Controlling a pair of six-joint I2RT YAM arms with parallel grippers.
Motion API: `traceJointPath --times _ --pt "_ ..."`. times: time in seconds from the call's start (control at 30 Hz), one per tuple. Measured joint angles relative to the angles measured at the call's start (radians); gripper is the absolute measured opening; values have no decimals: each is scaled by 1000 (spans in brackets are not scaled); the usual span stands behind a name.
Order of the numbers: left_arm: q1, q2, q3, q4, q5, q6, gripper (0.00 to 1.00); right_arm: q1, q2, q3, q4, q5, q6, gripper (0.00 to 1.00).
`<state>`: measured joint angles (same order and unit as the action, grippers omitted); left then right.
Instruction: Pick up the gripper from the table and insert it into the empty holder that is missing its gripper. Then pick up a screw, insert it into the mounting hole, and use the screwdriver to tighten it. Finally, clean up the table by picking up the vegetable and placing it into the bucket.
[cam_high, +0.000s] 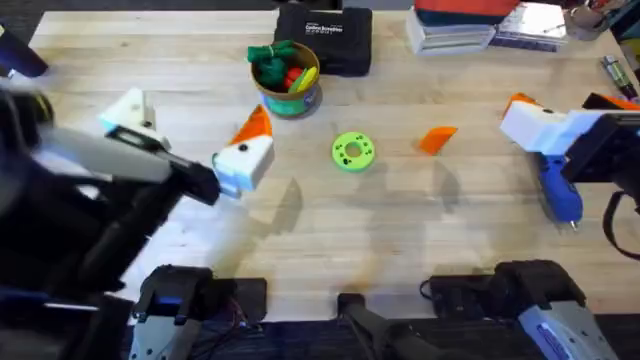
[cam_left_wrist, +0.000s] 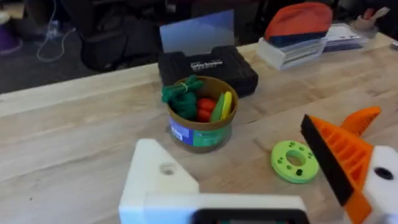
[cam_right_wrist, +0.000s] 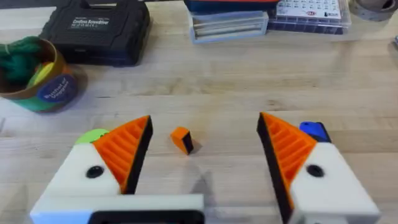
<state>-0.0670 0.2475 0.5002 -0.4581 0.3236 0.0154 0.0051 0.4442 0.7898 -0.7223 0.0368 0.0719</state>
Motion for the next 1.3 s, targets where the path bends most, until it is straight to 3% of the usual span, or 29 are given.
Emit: traceJointPath --times 0.23,0.5,0.7,0.8,1.3 --pt "-46 -221 -272 250 29 -40 985 0 0 0 0 0 0 994" --pt "-86 -242 -467 553 57 -74 985 0 0 0 0 0 0 994" --pt "-101 -242 -494 519 69 -77 985 0 0 0 0 0 0 994" --pt "-101 -237 -492 401 95 -81 985 0 0 0 0 0 0 993" --pt "-101 -237 -492 402 111 -81 985 0 0 0 0 0 0 994"
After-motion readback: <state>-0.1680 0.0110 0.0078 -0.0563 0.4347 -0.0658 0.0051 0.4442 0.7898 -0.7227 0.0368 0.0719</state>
